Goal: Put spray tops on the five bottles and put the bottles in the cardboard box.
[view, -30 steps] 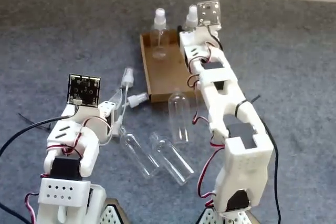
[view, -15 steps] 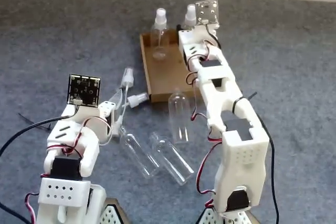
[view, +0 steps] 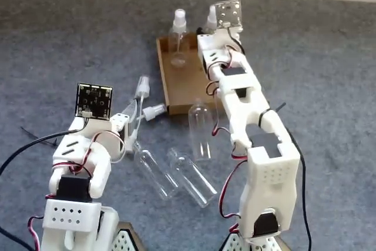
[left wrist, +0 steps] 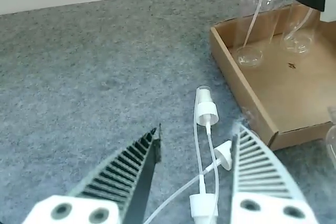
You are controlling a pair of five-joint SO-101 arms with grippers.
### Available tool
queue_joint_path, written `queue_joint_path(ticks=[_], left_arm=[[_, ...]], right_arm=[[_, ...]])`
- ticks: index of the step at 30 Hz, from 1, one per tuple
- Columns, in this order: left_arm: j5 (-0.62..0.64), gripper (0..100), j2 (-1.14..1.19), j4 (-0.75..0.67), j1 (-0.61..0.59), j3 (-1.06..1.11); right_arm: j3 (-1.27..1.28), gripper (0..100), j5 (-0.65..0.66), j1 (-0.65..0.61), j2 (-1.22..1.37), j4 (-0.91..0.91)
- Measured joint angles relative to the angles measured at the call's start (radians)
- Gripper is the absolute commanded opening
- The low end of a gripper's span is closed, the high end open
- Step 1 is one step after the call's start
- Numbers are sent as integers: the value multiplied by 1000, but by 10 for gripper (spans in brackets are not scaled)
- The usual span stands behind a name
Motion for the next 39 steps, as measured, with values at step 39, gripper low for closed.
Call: queue_joint_path(ticks=[39], left_arm=[[0, 197, 0, 0, 0, 0]], right_arm=[[-664, 289, 0, 28, 3, 769]])
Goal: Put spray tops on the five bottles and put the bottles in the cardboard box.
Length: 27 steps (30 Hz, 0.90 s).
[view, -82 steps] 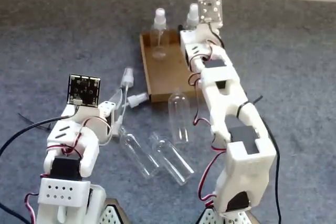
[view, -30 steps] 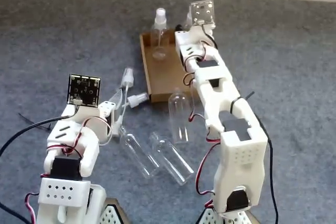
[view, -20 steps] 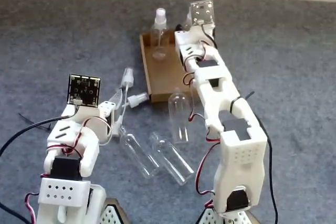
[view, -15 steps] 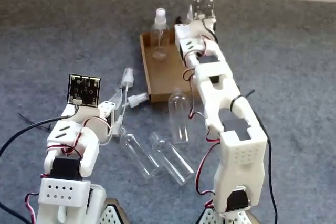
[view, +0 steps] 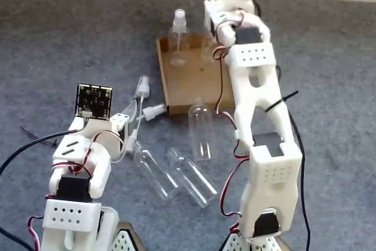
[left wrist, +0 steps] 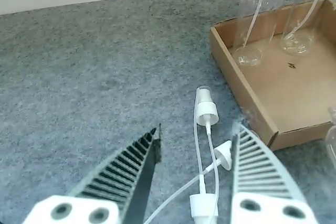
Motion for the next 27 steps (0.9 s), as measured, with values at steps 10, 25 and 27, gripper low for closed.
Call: queue_joint_path(ticks=[10, 25, 27], left_arm=[[0, 197, 0, 0, 0, 0], [0, 197, 2, -31, 0, 15], [0, 197, 2, -31, 0, 15]], right_arm=[[-532, 289, 3, -37, -2, 914], [198, 247, 6, -129, -511, 964], [436, 265, 6, -163, -635, 867]])
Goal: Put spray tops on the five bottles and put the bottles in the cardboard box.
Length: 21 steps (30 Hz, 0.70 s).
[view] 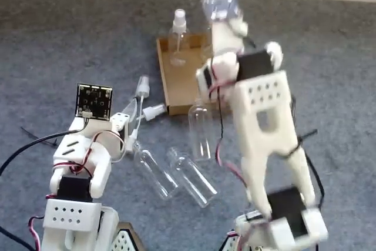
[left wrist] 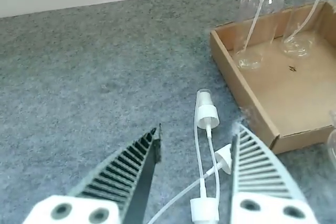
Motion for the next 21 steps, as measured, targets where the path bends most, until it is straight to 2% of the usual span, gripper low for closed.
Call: queue_joint_path(ticks=[4, 7, 10, 13, 21], left_arm=[[0, 197, 0, 0, 0, 0], [0, 197, 0, 0, -2, 0], [0, 197, 0, 0, -2, 0], [0, 197, 0, 0, 0, 0], [0, 197, 0, 0, 0, 0]], right_arm=[[488, 340, -63, -57, -206, -276], [813, 348, -117, -80, -321, -451], [1028, 348, -152, -91, -377, -609], [1128, 348, -161, -110, -396, -715], [1143, 347, -161, -118, -399, -850]])
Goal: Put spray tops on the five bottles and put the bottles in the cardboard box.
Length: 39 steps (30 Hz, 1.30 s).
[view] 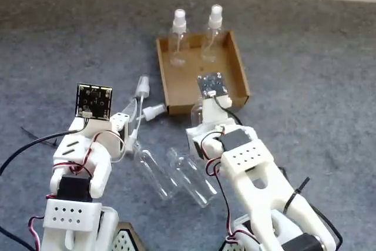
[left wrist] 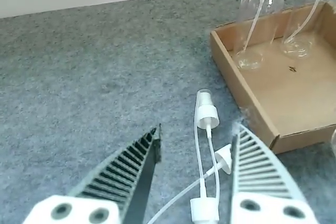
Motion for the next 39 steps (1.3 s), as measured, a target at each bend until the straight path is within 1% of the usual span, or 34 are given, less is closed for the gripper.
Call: queue_joint_path(ticks=[7, 12, 17, 22, 28, 31, 34, 36, 39], left_arm=[[0, 197, 0, 0, 0, 0], [0, 197, 0, 0, 0, 0], [0, 197, 0, 0, 0, 0], [0, 197, 0, 0, 0, 0], [0, 197, 0, 0, 0, 0], [0, 197, 0, 0, 0, 0], [0, 197, 0, 0, 0, 0], [0, 197, 0, 0, 0, 0], [0, 197, 0, 0, 0, 0]], right_arm=[[55, 341, 0, -57, -2, -69], [87, 258, 0, -80, -2, -72], [87, 222, 0, -80, -5, -72], [87, 133, 0, -77, -6, -72], [87, 124, 0, 9, -6, -71], [86, 124, 0, 60, -11, -25], [77, 124, 12, 110, -35, 91], [48, 124, 51, 143, -63, 183], [-6, 124, 107, 230, -152, 304]])
